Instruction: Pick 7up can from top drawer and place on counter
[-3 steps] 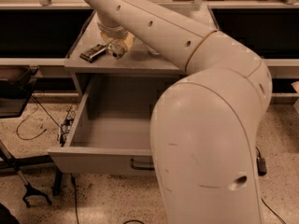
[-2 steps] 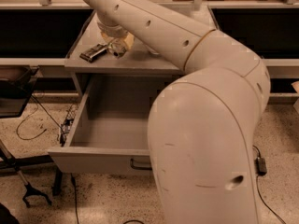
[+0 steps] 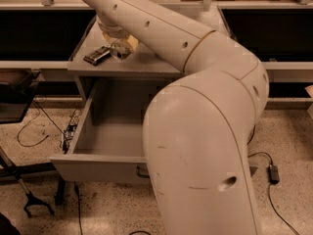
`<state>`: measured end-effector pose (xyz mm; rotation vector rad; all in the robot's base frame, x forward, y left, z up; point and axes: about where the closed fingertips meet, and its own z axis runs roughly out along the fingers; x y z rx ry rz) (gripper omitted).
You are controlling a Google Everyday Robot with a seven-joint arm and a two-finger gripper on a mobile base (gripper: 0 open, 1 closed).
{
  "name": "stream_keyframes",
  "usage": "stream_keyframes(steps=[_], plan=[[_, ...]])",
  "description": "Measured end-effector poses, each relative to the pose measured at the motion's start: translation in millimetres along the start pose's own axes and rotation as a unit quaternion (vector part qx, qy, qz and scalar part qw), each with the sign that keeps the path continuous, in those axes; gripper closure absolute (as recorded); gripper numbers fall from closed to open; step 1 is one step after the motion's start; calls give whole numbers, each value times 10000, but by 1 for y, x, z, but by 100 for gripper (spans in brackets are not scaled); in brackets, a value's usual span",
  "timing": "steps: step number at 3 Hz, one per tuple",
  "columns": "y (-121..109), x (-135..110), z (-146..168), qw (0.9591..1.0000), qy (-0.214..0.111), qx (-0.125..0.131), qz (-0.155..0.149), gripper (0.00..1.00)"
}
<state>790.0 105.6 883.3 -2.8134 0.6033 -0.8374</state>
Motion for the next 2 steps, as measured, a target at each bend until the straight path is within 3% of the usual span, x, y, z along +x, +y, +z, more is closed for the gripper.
stream_keyframes(steps=[1, 2], plan=[[0, 0, 1, 10000, -4, -6, -2, 0], [0, 0, 1, 10000, -4, -6, -2, 0]])
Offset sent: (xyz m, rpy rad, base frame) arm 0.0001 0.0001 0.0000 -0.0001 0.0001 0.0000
